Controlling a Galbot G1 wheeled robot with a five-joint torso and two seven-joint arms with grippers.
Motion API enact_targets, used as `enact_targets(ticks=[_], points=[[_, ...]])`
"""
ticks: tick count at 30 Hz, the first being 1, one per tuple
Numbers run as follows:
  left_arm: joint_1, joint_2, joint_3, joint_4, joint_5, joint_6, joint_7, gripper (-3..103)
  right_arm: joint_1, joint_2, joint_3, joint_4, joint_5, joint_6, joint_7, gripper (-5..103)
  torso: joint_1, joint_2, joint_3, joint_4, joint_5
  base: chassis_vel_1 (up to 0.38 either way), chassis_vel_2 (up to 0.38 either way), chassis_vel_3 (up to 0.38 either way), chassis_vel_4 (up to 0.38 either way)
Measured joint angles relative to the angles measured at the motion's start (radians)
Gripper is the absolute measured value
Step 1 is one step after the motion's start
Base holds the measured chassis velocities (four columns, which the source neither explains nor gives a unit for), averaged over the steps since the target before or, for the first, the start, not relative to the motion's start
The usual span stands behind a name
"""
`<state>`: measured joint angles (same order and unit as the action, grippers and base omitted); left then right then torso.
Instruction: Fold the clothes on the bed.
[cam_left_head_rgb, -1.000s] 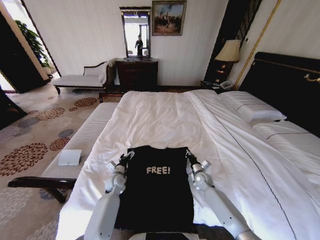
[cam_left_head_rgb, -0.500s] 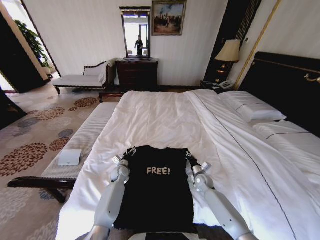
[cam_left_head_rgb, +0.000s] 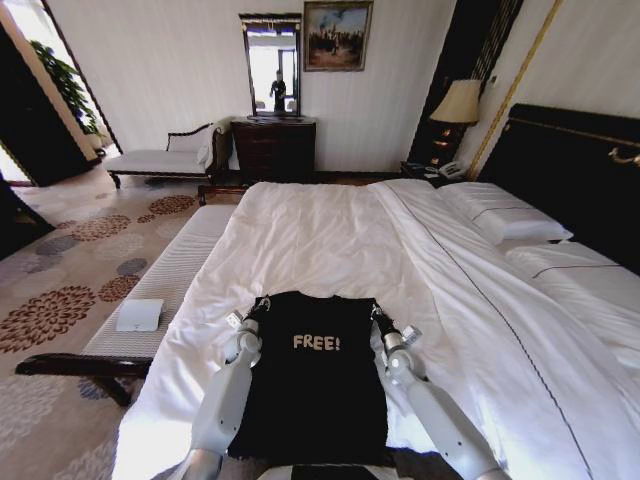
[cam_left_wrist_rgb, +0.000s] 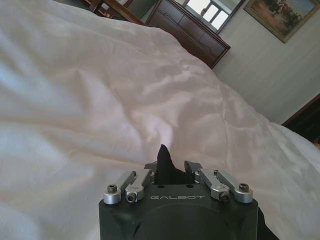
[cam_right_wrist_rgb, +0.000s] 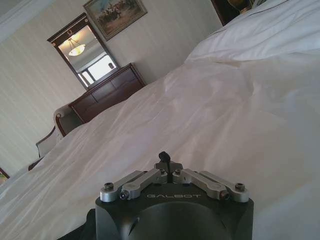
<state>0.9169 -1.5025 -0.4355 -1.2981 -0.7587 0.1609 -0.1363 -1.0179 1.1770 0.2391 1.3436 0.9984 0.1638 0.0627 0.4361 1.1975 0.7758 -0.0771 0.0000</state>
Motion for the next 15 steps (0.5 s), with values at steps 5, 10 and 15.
enact_targets(ticks=[5, 10, 15], points=[[0.006, 0.005, -0.002, -0.019, 0.0, -0.001, 0.0, 14, -0.005, 0.0, 0.003, 0.002, -0.005, 0.003, 0.002, 0, 0.0, 0.0, 0.0, 0.0, 0.0, 0.0, 0.0, 0.0, 0.0], [0.012, 0.012, -0.002, -0.039, 0.0, -0.001, -0.001, 2, -0.008, 0.001, 0.005, 0.004, -0.009, 0.006, 0.002, 0, 0.0, 0.0, 0.0, 0.0, 0.0, 0.0, 0.0, 0.0, 0.0], [0.014, 0.016, -0.003, -0.044, 0.001, -0.001, -0.001, 1, -0.009, 0.001, 0.007, 0.009, -0.012, 0.007, 0.005, 0, 0.0, 0.0, 0.0, 0.0, 0.0, 0.0, 0.0, 0.0, 0.0]])
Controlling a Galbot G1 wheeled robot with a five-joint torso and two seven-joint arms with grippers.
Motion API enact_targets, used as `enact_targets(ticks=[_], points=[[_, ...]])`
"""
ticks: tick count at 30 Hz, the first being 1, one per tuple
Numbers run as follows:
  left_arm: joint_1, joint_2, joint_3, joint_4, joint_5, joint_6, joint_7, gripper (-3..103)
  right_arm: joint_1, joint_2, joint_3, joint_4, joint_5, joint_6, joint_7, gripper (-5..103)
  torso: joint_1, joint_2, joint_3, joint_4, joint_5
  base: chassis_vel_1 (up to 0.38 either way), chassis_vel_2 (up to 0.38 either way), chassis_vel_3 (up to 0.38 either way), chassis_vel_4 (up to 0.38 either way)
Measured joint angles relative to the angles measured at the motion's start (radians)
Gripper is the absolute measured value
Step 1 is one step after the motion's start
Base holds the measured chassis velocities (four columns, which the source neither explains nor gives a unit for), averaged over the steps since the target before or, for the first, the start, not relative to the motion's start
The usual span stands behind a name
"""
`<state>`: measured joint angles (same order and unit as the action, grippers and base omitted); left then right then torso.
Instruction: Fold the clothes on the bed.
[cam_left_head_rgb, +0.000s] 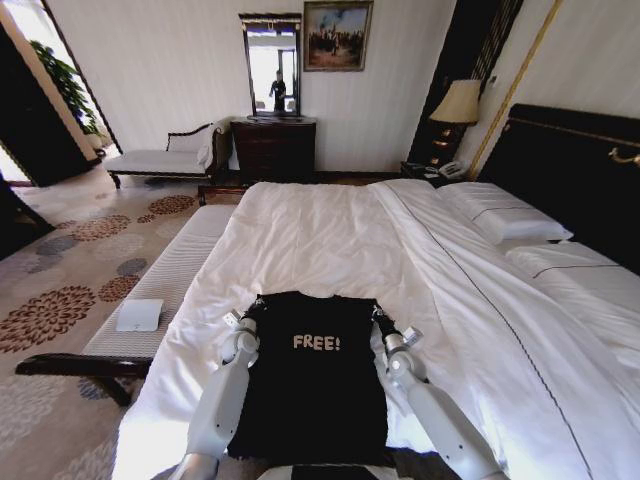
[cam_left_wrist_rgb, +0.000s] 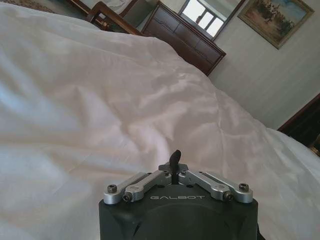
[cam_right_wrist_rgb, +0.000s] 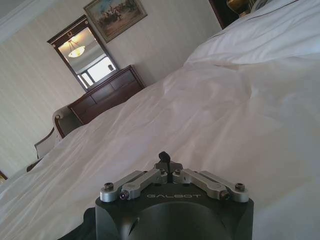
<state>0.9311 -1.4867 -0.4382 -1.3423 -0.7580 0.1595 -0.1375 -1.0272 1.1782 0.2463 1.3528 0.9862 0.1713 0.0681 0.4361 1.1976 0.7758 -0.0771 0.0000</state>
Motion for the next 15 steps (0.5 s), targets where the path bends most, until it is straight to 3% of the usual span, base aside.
enact_targets(ticks=[6, 15], points=[[0.004, 0.005, -0.001, -0.047, -0.011, -0.006, 0.003, 1, -0.009, -0.016, 0.01, 0.038, -0.008, 0.009, 0.012, 0, 0.0, 0.0, 0.0, 0.0001, 0.0002, 0.0, 0.0, 0.0, 0.0], [0.016, 0.075, -0.024, -0.27, -0.168, -0.008, 0.026, 1, -0.032, -0.184, 0.033, 0.277, 0.022, 0.021, -0.023, 0, 0.0, 0.0, 0.0, -0.0001, 0.0, 0.0, 0.0, 0.0, 0.0]])
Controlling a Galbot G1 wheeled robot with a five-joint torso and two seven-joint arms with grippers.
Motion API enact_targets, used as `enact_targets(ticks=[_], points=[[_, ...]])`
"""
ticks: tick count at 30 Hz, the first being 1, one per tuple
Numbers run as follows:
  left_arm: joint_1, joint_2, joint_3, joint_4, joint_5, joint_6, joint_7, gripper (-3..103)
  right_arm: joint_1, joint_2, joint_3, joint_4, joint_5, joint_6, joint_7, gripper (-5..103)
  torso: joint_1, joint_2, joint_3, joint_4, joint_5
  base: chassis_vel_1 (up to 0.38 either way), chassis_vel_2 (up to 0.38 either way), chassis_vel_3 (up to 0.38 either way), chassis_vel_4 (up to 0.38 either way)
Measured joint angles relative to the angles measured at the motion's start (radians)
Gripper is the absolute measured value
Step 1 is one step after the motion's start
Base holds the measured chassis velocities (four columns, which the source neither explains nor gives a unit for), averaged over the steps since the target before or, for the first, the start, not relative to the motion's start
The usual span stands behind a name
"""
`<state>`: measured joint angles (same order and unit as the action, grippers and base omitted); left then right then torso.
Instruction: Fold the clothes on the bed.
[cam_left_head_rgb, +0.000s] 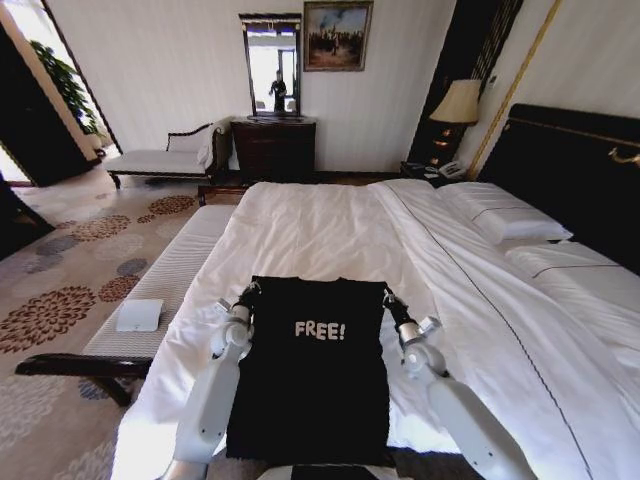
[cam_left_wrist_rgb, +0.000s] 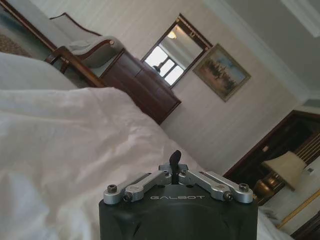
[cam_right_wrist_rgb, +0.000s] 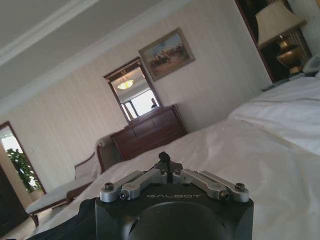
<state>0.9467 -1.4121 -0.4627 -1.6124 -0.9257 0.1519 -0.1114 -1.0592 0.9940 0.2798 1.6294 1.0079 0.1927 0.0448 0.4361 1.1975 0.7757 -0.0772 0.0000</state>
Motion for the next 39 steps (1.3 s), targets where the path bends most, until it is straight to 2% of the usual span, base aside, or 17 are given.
enact_targets(ticks=[2, 6, 9, 11, 14, 17, 22, 25, 30, 31, 33, 36, 38, 39], points=[[-0.002, 0.006, -0.001, -0.01, -0.008, 0.0, -0.001, 1, 0.005, -0.012, -0.002, 0.016, 0.008, 0.0, -0.001, 0, 0.0, 0.0, 0.0, 0.0, -0.0001, 0.0, 0.0, 0.0, 0.0], [-0.045, 0.06, -0.004, -0.063, -0.07, 0.012, -0.02, 1, 0.063, -0.076, -0.031, 0.064, 0.065, 0.007, -0.013, 0, 0.0, 0.0, 0.0, 0.0001, 0.0, 0.0, 0.0, 0.0, 0.0], [-0.073, 0.079, 0.002, -0.057, -0.08, 0.014, -0.024, 1, 0.101, -0.095, -0.054, 0.05, 0.089, 0.011, -0.025, 0, 0.0, 0.0, 0.0, 0.0002, -0.0002, 0.0, 0.0, 0.0, 0.0], [-0.129, 0.1, 0.018, -0.016, -0.084, 0.014, -0.026, 1, 0.174, -0.11, -0.097, -0.017, 0.111, 0.024, -0.058, 0, 0.0, 0.0, 0.0, 0.0002, 0.0, 0.0, 0.0, 0.0, 0.0], [-0.168, 0.106, 0.03, 0.019, -0.085, 0.015, -0.023, 1, 0.23, -0.11, -0.128, -0.071, 0.137, 0.032, -0.076, 0, 0.0, 0.0, 0.0, 0.0001, 0.0001, 0.0, 0.0, 0.0, 0.0], [-0.251, 0.104, 0.055, 0.121, -0.085, 0.014, -0.016, 1, 0.36, -0.093, -0.201, -0.181, 0.185, 0.044, -0.091, 0, 0.0, 0.0, 0.0, 0.0002, -0.0001, 0.0, 0.0, 0.0, 0.0], [-0.301, 0.095, 0.076, 0.208, -0.087, 0.007, 0.001, 1, 0.441, -0.067, -0.273, -0.264, 0.19, 0.062, -0.09, 0, 0.0, 0.0, 0.0, 0.0003, -0.0001, 0.0, 0.0, 0.0, 0.0], [-0.303, 0.093, 0.081, 0.215, -0.09, 0.003, 0.01, 1, 0.449, -0.06, -0.283, -0.271, 0.189, 0.069, -0.087, 0, 0.0, 0.0, 0.0, 0.0003, -0.0001, 0.0, 0.0, 0.0, 0.0], [-0.243, 0.1, 0.078, 0.164, -0.108, -0.003, 0.026, 1, 0.405, -0.059, -0.268, -0.23, 0.169, 0.082, -0.069, 0, 0.0, 0.0, 0.0, 0.0001, -0.0002, 0.0, 0.0, 0.0, 0.0], [-0.172, 0.121, 0.069, 0.102, -0.127, -0.004, 0.028, 1, 0.339, -0.071, -0.244, -0.173, 0.147, 0.085, -0.037, 0, 0.0, 0.0, 0.0, 0.0002, 0.0, 0.0, 0.0, 0.0, 0.0], [-0.138, 0.133, 0.065, 0.072, -0.133, -0.004, 0.025, 1, 0.304, -0.082, -0.234, -0.138, 0.137, 0.083, -0.02, 0, 0.0, 0.0, 0.0, 0.0003, 0.0, 0.0, 0.0, 0.0, 0.0], [0.032, 0.186, 0.038, -0.091, -0.156, -0.003, 0.002, 1, 0.153, -0.129, -0.202, 0.032, 0.125, 0.061, 0.046, 0, 0.0, 0.0, 0.0, -0.0001, -0.0001, 0.0, 0.0, 0.0, 0.0], [0.057, 0.191, 0.031, -0.117, -0.158, -0.002, -0.003, 1, 0.131, -0.135, -0.197, 0.058, 0.125, 0.058, 0.056, 0, 0.0, 0.0, 0.0, 0.0, -0.0002, 0.0, 0.0, 0.0, 0.0], [0.128, 0.202, 0.011, -0.188, -0.16, 0.001, -0.014, 1, 0.077, -0.146, -0.181, 0.12, 0.125, 0.05, 0.079, 0, -0.001, 0.0, 0.0, 0.0003, -0.0002, 0.0, 0.0, 0.0, 0.0]])
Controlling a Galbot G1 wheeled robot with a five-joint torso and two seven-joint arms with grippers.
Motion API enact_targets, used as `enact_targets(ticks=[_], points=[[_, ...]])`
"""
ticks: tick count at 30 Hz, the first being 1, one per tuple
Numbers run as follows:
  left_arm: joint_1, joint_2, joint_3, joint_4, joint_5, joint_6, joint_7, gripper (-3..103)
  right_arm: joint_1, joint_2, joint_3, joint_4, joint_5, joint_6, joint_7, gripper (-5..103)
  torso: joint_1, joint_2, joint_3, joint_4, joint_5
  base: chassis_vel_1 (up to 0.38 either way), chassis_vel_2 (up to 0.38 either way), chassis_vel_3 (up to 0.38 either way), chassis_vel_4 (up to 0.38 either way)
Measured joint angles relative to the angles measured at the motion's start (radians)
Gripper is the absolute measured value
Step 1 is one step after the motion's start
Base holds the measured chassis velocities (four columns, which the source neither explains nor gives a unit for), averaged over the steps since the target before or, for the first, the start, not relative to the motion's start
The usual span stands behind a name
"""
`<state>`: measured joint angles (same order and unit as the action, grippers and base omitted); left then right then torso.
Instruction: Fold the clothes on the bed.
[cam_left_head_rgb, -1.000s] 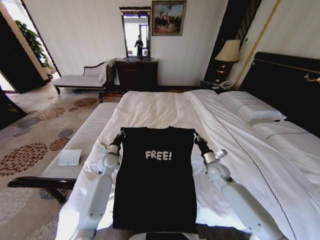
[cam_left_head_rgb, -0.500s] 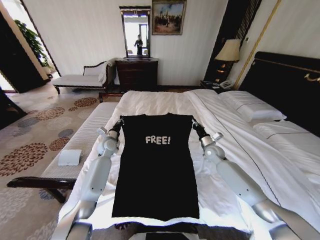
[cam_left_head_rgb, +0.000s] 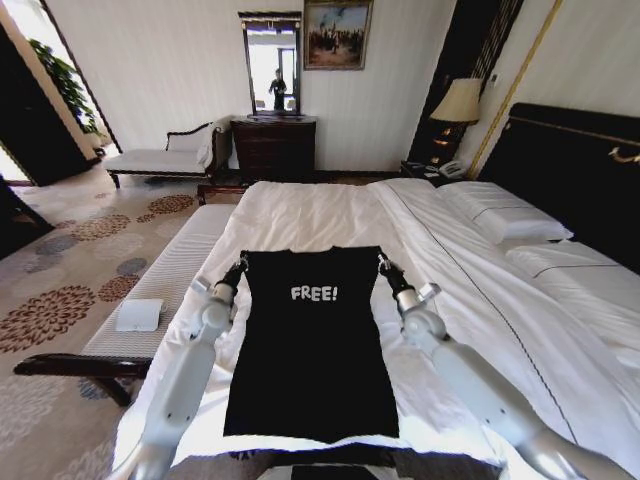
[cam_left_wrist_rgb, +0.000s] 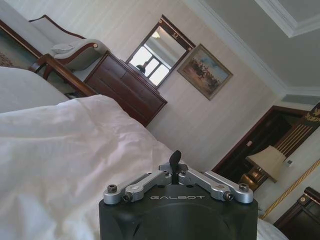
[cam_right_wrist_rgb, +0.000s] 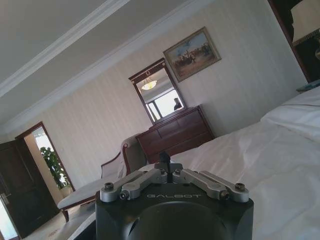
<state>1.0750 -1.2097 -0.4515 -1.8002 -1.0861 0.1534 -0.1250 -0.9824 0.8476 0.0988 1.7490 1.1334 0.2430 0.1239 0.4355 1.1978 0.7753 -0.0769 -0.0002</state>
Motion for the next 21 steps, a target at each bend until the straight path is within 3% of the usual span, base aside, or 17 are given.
enact_targets(ticks=[4, 8, 15, 21], points=[[0.126, 0.008, -0.031, -0.096, 0.011, 0.009, -0.013, 1, -0.112, -0.012, 0.041, 0.087, -0.024, -0.015, 0.04, 0, 0.0, 0.0, 0.0, 0.0, -0.0002, 0.0, 0.0, 0.0, 0.0], [0.325, -0.018, -0.072, -0.212, 0.073, 0.034, -0.039, 1, -0.333, -0.013, 0.119, 0.182, -0.093, -0.041, 0.099, 0, 0.0, 0.0, 0.0, -0.0002, 0.0004, 0.0, 0.0, 0.0, 0.0], [0.496, -0.073, -0.096, -0.284, 0.221, 0.053, -0.062, 1, -0.571, 0.002, 0.209, 0.29, -0.148, -0.068, 0.162, 0, 0.0, 0.0, 0.0, -0.0002, 0.0, 0.0, 0.0, 0.0, 0.0], [0.613, -0.112, -0.121, -0.312, 0.306, 0.072, -0.079, 1, -0.741, 0.046, 0.218, 0.299, -0.257, -0.031, 0.165, 0, 0.001, 0.0, 0.0, -0.0004, 0.0002, 0.0, 0.0, 0.0, 0.0]])
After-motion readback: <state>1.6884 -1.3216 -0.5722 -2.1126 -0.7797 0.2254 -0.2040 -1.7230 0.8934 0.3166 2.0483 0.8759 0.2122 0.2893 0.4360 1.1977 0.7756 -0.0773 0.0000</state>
